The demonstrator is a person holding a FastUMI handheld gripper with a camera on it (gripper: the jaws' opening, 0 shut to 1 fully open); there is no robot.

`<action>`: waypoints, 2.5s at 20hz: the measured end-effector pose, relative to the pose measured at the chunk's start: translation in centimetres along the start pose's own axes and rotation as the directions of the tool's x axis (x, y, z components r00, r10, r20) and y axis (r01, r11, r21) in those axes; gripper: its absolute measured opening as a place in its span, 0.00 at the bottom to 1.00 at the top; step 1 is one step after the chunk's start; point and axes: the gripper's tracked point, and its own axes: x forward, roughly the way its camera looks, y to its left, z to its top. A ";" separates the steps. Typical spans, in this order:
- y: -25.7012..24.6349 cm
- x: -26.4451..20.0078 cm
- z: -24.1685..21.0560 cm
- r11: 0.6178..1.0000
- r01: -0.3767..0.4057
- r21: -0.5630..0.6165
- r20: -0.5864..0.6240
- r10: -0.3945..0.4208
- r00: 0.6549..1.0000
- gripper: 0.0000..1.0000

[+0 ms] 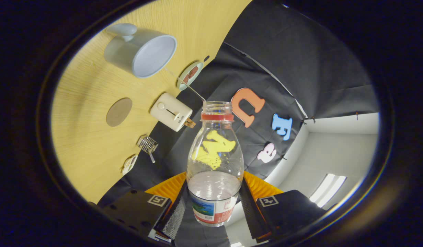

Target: Take the bottle from table, then pour the juice into the cup, finally place the bottle on the coaster

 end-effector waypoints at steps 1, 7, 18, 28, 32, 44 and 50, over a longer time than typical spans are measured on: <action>-0.3 0.2 0.2 1.000 0.004 -0.010 0.003 -0.004 1.000 0.81; -1.3 0.4 1.5 0.995 0.014 -0.095 0.040 -0.010 0.999 0.80; -1.9 1.1 2.7 0.986 0.037 -0.160 0.070 -0.026 0.997 0.81; -1.2 1.1 3.0 0.987 0.040 -0.158 0.076 -0.028 0.997 0.80; -0.3 1.0 2.6 0.991 0.024 -0.128 0.076 -0.014 0.997 0.80; 2.5 -0.7 1.0 0.954 -0.071 0.291 0.010 0.071 0.997 0.81; 5.3 -2.5 3.1 0.802 -0.230 0.551 0.058 0.239 0.969 0.81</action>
